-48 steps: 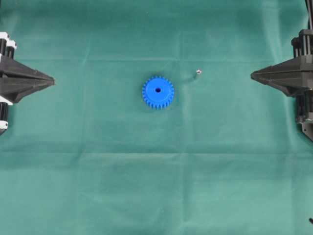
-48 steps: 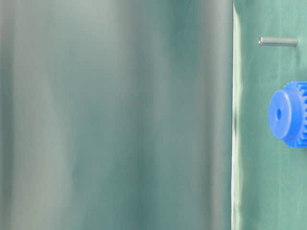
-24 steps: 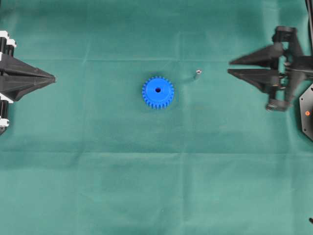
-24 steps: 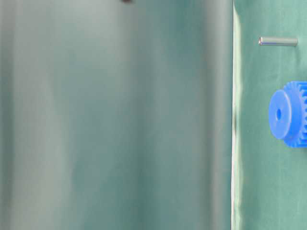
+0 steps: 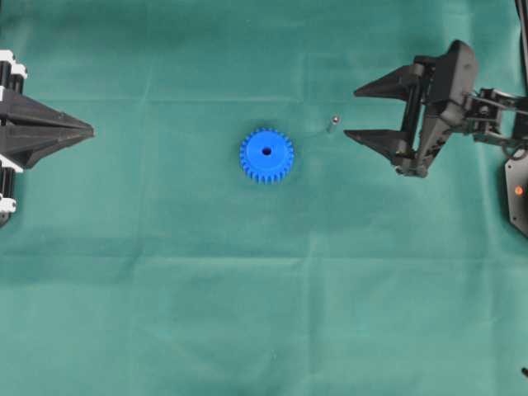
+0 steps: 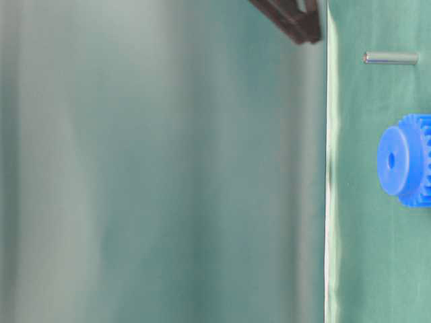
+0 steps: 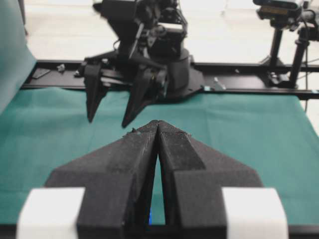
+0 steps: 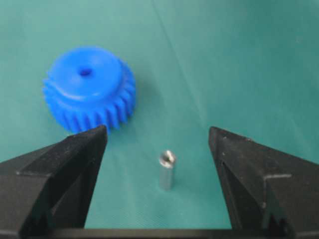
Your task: Insert the shaft placed at a random location into the center hole of the medium gear at another random location.
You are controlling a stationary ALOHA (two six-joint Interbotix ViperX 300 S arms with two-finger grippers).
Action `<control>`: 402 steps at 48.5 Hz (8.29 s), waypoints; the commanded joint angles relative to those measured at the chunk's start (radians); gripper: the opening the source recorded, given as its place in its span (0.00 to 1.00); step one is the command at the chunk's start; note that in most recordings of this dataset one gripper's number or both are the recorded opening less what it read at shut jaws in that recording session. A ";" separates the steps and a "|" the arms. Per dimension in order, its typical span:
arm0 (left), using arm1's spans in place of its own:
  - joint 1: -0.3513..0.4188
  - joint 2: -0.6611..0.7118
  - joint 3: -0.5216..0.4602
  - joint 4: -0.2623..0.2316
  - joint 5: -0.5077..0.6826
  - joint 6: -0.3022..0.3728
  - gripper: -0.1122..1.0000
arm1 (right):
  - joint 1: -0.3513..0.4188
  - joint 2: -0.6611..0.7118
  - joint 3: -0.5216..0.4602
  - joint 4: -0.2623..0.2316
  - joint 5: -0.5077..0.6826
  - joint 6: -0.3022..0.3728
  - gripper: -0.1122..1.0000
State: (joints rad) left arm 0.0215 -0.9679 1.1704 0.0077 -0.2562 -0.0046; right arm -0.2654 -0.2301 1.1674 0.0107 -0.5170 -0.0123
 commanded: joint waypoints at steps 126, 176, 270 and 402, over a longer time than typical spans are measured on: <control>0.003 0.011 -0.021 0.003 0.018 -0.003 0.10 | -0.003 -0.054 -0.167 -0.005 0.259 0.011 0.22; 0.003 0.005 -0.021 0.003 0.018 -0.003 0.10 | 0.147 0.196 -0.434 0.002 0.245 0.015 0.22; 0.003 0.003 -0.021 0.003 0.021 -0.002 0.10 | 0.155 0.382 -0.448 0.026 0.190 0.017 0.22; 0.003 0.003 -0.021 0.003 0.043 -0.003 0.10 | 0.156 -0.133 -0.235 0.020 0.316 0.014 0.83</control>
State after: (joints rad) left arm 0.0230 -0.9679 1.1704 0.0092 -0.2086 -0.0061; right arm -0.1104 -0.3099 0.9204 0.0322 -0.2025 -0.0107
